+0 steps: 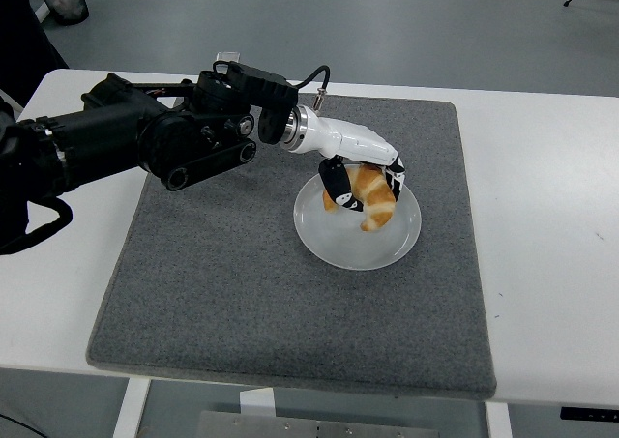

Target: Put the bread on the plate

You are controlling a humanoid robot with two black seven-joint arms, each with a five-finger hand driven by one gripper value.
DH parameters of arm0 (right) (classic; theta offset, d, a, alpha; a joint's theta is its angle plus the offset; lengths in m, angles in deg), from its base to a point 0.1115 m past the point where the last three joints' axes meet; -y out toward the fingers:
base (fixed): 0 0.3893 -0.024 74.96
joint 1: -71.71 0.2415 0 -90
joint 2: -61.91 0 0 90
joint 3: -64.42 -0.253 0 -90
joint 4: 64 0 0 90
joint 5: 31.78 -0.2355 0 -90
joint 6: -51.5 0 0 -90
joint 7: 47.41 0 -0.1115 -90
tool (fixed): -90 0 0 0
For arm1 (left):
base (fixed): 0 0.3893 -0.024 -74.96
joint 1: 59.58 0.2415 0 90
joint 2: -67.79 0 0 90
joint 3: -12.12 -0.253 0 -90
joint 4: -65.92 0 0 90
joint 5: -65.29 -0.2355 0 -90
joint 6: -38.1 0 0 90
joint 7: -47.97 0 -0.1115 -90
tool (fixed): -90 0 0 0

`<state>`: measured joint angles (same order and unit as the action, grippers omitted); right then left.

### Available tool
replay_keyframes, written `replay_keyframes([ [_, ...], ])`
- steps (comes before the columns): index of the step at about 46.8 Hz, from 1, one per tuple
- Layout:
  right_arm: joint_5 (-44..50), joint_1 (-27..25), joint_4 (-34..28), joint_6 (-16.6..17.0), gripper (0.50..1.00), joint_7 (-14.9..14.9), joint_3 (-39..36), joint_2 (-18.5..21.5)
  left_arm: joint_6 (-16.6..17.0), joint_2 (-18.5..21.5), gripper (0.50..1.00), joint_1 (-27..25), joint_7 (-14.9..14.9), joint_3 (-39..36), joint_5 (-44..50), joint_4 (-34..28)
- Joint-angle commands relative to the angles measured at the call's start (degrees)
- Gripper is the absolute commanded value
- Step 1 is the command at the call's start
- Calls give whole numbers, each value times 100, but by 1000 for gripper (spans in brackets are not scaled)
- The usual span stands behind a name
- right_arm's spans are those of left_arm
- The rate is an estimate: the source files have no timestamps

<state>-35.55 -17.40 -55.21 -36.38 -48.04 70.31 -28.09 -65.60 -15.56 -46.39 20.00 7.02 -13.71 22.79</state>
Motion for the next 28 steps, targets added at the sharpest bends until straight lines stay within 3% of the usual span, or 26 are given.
replay_keyframes([
  [1, -1, -1, 0, -1, 952, 1, 0, 0, -1, -32, 500, 87, 2, 0, -72, 50],
  [28, -1, -1, 0, -1, 952, 1, 0, 0, 157, -32, 500, 351, 11, 0, -81, 287],
])
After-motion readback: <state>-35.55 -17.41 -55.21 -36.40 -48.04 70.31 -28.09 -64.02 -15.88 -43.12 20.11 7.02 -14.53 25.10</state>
